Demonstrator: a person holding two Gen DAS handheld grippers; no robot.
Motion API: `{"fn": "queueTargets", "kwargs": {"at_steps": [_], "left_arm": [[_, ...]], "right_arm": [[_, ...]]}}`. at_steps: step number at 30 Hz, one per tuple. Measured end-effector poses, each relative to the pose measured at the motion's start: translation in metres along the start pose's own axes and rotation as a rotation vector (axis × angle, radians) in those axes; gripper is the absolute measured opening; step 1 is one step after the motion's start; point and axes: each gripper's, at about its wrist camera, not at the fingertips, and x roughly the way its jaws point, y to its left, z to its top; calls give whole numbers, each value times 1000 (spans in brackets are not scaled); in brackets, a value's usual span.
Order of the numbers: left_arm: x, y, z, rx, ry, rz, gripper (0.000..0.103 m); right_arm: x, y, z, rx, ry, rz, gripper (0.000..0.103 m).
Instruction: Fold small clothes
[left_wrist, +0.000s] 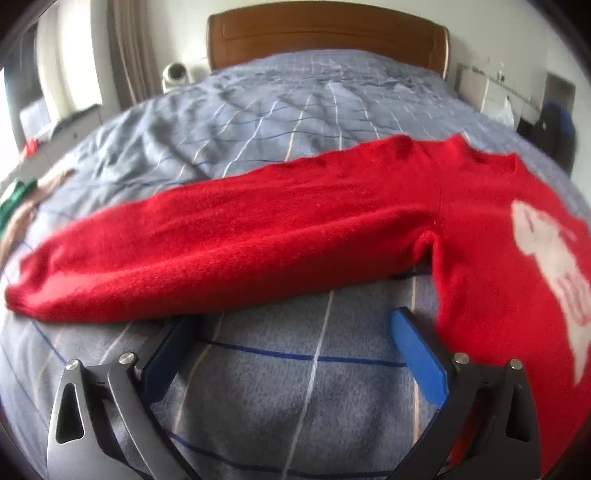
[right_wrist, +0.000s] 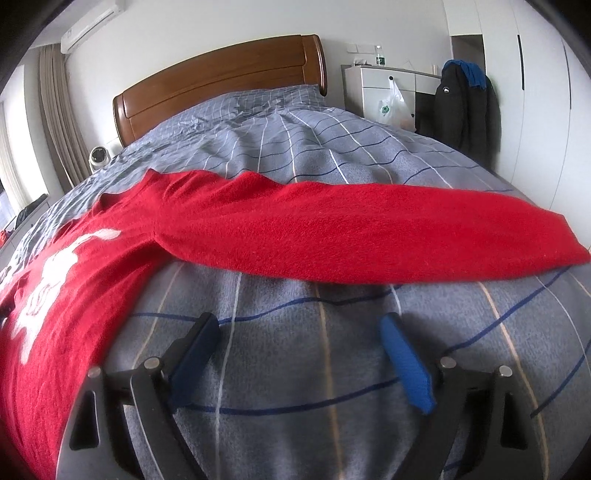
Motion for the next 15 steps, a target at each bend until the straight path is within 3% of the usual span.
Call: {"fn": "queueTargets", "kwargs": {"at_steps": [15], "left_arm": [[-1,4,-2,-14,-24,-12,103]], "right_arm": [[0,0,0,0,1,1,89]]}}
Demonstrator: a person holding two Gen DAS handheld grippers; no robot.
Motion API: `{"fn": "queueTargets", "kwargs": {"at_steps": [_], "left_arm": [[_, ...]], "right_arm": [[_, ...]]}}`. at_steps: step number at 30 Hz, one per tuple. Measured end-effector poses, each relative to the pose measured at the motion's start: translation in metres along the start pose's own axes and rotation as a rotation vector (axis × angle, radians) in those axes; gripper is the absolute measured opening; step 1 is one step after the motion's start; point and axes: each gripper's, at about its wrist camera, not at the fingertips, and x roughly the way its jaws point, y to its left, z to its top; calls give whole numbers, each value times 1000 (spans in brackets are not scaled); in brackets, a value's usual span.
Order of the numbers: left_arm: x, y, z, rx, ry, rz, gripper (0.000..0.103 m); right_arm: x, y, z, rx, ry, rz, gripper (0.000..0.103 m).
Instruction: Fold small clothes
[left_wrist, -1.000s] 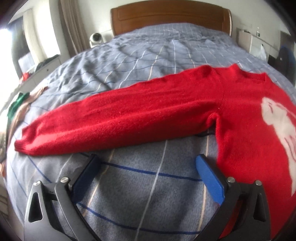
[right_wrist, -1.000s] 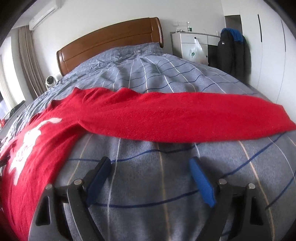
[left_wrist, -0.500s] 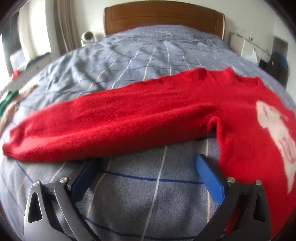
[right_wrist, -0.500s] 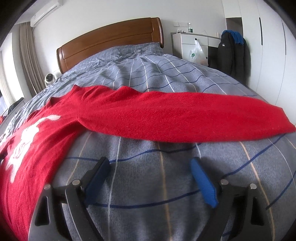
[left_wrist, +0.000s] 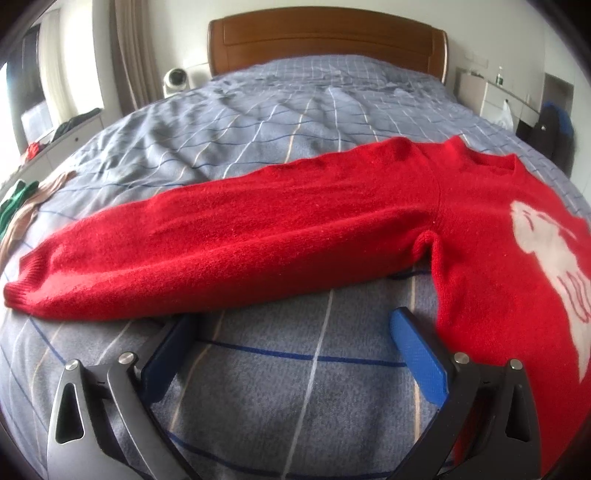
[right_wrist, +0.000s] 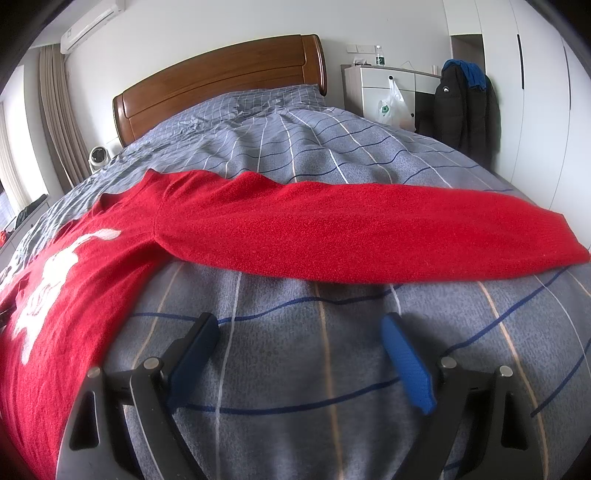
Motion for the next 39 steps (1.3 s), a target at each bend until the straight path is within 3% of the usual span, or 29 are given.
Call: {"fn": "queueTargets", "kwargs": {"at_steps": [39], "left_arm": [[0,0,0,0,0,0,103]], "right_arm": [[-2,1,-1,2,-2,-2,91]]}}
